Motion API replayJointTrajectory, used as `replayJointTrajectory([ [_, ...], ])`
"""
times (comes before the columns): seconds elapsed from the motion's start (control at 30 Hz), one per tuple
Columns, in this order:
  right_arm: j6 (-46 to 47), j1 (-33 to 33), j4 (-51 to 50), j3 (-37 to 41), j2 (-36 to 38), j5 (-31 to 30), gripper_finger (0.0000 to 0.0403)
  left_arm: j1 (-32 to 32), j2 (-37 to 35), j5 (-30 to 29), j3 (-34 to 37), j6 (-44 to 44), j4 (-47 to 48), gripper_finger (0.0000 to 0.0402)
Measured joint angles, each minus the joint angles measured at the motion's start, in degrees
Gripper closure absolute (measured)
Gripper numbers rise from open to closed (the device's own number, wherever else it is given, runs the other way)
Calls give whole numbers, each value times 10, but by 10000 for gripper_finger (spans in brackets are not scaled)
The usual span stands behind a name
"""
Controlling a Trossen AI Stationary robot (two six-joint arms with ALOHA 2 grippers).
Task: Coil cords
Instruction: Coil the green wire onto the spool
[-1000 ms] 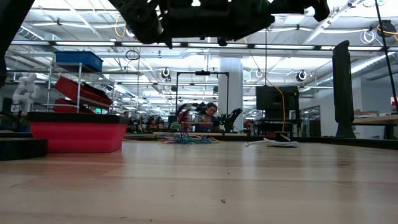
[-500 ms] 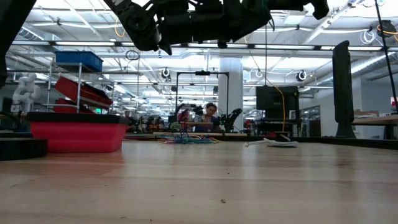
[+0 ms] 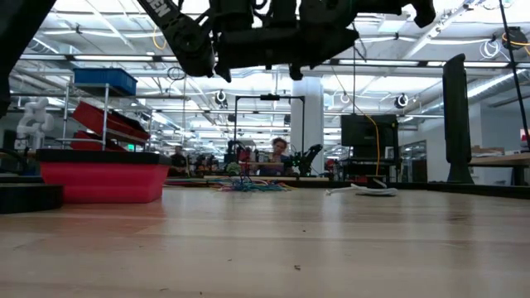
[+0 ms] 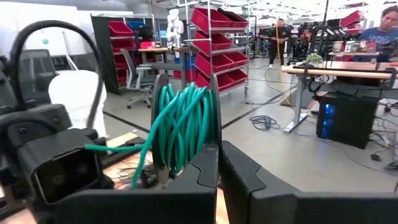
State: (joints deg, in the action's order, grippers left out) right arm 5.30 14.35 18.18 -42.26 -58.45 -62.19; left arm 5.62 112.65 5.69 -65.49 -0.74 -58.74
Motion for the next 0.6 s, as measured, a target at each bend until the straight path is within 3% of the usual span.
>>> replayJointTrajectory([
  [0.37, -6, -2, 20, 0, -23, 11, 403, 0, 7, 16, 0, -4, -13, 332],
  [0.6, -10, -1, 22, 0, -23, 10, 403, 0, 7, -19, 0, -5, -1, 336],
])
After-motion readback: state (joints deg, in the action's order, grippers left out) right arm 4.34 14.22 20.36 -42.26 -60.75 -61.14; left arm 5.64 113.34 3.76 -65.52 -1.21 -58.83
